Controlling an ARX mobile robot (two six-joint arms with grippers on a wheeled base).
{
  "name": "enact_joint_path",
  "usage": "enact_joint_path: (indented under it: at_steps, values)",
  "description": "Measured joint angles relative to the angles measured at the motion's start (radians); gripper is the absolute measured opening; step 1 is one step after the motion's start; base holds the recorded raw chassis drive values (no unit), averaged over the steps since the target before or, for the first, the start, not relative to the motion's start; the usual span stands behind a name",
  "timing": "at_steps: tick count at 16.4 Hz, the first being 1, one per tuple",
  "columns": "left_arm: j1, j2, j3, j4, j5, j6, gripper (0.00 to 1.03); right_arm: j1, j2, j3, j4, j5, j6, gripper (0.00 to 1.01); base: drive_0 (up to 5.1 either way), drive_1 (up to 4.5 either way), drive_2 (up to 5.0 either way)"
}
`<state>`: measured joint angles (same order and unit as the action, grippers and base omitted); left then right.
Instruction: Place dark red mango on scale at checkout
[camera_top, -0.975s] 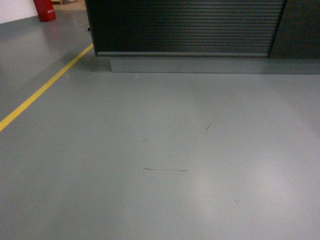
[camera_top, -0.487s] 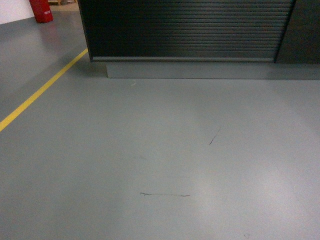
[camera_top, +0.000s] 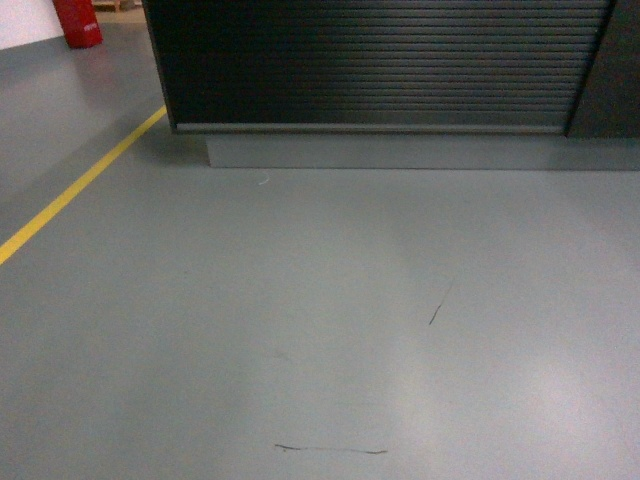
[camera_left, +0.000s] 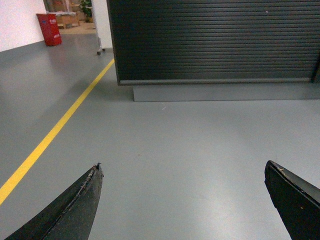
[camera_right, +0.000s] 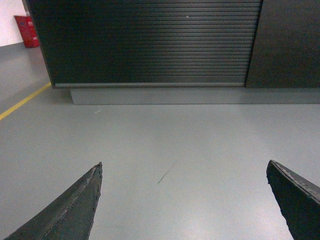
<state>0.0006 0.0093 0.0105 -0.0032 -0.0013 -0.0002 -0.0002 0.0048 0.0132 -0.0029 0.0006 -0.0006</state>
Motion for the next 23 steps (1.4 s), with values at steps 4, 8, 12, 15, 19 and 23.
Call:
enact_joint_path:
  at_steps: [4, 8, 12, 15, 19, 23]
  values:
    - [0.000, 0.000, 0.000, 0.000, 0.001, 0.000, 0.98, 0.000, 0.000, 0.000, -0.005, 0.000, 0.000, 0.98, 0.0, 3.84, -3.8]
    - [0.000, 0.000, 0.000, -0.002, 0.001, 0.000, 0.98, 0.000, 0.000, 0.000, -0.004, -0.001, 0.000, 0.98, 0.1, 3.23, -3.1]
    - [0.000, 0.000, 0.000, 0.000, 0.001, 0.000, 0.98, 0.000, 0.000, 0.000, -0.002, 0.000, 0.000, 0.98, 0.1, 3.03, -2.9]
    - [0.000, 0.000, 0.000, 0.000, 0.001, 0.000, 0.98, 0.000, 0.000, 0.000, -0.001, 0.000, 0.000, 0.98, 0.1, 3.03, -2.9]
    - [0.000, 0.000, 0.000, 0.000, 0.001, 0.000, 0.98, 0.000, 0.000, 0.000, -0.001, 0.000, 0.000, 0.98, 0.1, 3.03, -2.9]
    - [0.000, 0.000, 0.000, 0.000, 0.000, 0.000, 0.98, 0.000, 0.000, 0.000, -0.001, 0.000, 0.000, 0.98, 0.1, 3.03, -2.9]
